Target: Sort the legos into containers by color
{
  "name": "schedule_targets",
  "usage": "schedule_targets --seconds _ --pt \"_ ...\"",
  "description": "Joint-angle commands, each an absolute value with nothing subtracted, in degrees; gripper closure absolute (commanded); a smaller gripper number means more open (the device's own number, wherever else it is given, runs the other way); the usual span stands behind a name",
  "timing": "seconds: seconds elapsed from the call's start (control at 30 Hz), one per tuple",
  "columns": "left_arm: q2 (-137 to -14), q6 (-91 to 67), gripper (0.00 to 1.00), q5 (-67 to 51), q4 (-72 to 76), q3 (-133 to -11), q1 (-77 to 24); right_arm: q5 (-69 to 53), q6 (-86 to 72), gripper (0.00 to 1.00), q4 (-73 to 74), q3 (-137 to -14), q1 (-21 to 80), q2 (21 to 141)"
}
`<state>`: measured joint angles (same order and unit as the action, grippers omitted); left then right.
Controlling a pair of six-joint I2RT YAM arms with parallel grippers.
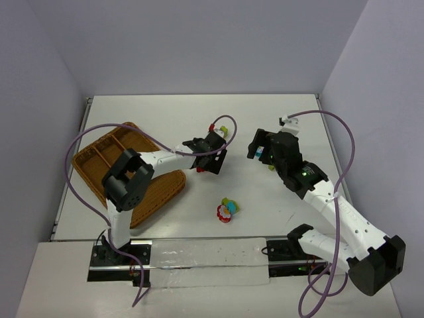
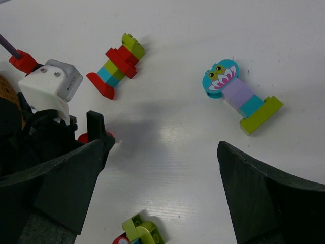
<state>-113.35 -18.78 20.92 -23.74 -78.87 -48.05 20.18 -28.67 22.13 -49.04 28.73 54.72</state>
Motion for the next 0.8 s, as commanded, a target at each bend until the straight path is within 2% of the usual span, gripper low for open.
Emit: schedule_targets --seconds 0.0,0.47,0.67,0.77 --pt "-114.6 -18.0 0.04 17.5 -22.4 -81.2 -48.2 21.6 -28.8 0.0 22.2 -49.3 29.0 55.1" --pt "-114.5 -23.0 0.12 10.5 -20.8 -79.3 -48.3 20.4 -29.4 0.0 22.4 -49.8 29.1 55.4" --pt "-114.7 -24.2 0.24 14.0 -22.0 -79.4 -49.5 20.5 -29.3 0.0 22.7 -49.7 29.1 55.4" --pt "-115.4 -24.3 0.39 15.5 -22.9 -80.1 -49.7 20.2 -29.3 0.0 22.8 -49.6 29.0 55.9"
